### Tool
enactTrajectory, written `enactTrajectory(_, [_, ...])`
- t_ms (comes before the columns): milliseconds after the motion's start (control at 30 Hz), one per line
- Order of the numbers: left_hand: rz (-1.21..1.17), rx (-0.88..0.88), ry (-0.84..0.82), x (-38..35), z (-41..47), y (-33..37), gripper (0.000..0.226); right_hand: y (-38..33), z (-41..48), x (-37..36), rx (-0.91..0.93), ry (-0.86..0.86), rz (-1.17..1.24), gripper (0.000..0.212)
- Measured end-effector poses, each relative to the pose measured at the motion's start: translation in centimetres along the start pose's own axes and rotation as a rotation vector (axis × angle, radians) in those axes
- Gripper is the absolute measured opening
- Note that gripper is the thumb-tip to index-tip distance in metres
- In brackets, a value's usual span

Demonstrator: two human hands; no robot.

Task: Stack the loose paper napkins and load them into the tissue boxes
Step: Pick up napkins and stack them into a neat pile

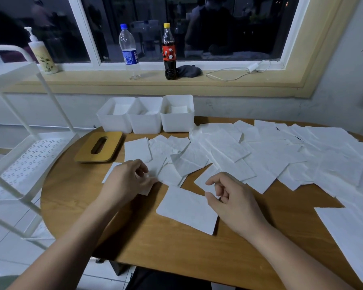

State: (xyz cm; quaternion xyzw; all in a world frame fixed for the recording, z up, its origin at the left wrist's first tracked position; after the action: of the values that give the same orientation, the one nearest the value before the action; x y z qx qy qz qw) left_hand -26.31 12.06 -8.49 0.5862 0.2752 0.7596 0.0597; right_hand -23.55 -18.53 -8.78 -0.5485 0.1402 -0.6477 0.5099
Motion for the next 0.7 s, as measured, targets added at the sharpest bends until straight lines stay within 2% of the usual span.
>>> enactTrajectory(233, [0.146,-0.03,0.063,-0.55,-0.71,0.7,0.009,-0.46,-0.17,-0.66,0.035,-0.033,0.022,0.018])
enactTrajectory(467, [0.187,-0.011,0.017,-0.16,-0.01,-0.08,0.003,-0.44,-0.09,-0.57,0.037,-0.031,0.037,0.019])
enactTrajectory(500, [0.177,-0.013,0.011,-0.16,-0.06,-0.09,0.004,-0.35,-0.06,-0.61,0.035,-0.033,0.037,0.019])
enactTrajectory(600, [0.118,0.001,-0.028,-0.68,-0.58,-0.1,0.025,-0.43,-0.11,-0.85,0.042,-0.04,0.042,0.018])
enactTrajectory(700, [0.156,-0.047,0.017,-0.49,-0.89,0.65,0.021,-0.42,-0.14,-0.95,0.046,-0.041,0.045,0.017])
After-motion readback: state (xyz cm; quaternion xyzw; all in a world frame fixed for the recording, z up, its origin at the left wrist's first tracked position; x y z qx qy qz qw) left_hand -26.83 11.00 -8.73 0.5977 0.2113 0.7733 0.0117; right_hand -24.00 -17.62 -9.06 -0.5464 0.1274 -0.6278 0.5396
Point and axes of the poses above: each hand's wrist, its own z-axis towards the middle knuckle, its own x-axis out of the back of the hand, y = z × x, the point moved 10 cm from there along z, towards the middle knuckle, and after that the axes turned 3 degrees about y, right-handed, at the moved point
